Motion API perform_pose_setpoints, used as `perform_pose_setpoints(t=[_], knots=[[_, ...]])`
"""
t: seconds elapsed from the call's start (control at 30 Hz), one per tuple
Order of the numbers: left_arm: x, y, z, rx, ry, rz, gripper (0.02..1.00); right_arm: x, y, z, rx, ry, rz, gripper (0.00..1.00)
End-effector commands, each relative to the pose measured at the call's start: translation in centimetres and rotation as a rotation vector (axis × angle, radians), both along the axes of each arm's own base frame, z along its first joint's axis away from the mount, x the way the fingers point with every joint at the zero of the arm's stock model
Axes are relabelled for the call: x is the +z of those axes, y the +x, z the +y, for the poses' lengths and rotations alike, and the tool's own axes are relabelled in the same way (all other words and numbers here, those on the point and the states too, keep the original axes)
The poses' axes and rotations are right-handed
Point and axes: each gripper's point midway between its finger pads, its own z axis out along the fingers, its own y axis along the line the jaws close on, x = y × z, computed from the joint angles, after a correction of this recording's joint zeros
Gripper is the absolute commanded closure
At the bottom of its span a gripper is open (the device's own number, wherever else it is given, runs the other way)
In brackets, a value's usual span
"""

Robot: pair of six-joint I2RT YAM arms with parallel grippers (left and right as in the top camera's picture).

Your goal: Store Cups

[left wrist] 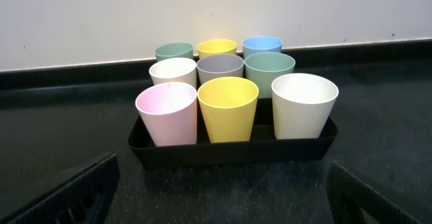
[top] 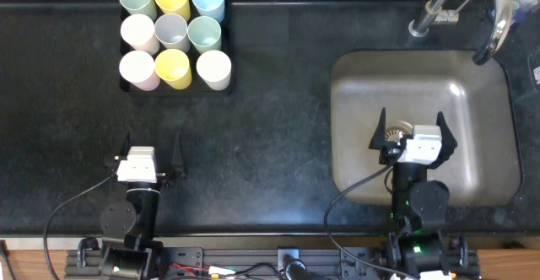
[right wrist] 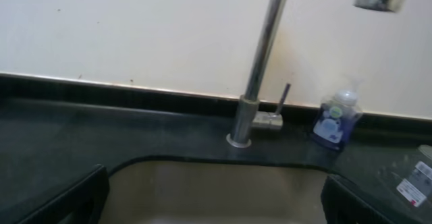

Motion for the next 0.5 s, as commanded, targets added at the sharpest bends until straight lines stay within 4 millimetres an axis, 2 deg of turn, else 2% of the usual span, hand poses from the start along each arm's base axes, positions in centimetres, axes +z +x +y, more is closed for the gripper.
perform_pose_setpoints(t=[0.03, 0.2, 0.33, 0.5], knots=[[0.0, 0.0, 0.2, 0.01, 0.019, -0.006, 0.02, -0.6, -1.0, -1.2, -0.047, 0.002, -0.047, 0.003], [0.0, 0.0, 0.2, 0.01, 0.019, -0.006, 0.02, -1.1, -2.1, -2.1, -0.079, 0.003, -0.064, 0.003], [0.0, 0.0, 0.2, 0.01, 0.019, -0.006, 0.02, -2.7, -2.5, -2.2, -0.08, -0.003, -0.001, 0.005], [0.0, 0.0, 0.2, 0.01, 0.019, -0.006, 0.023, -1.9, -2.8, -2.2, -0.08, 0.001, -0.038, 0.003]])
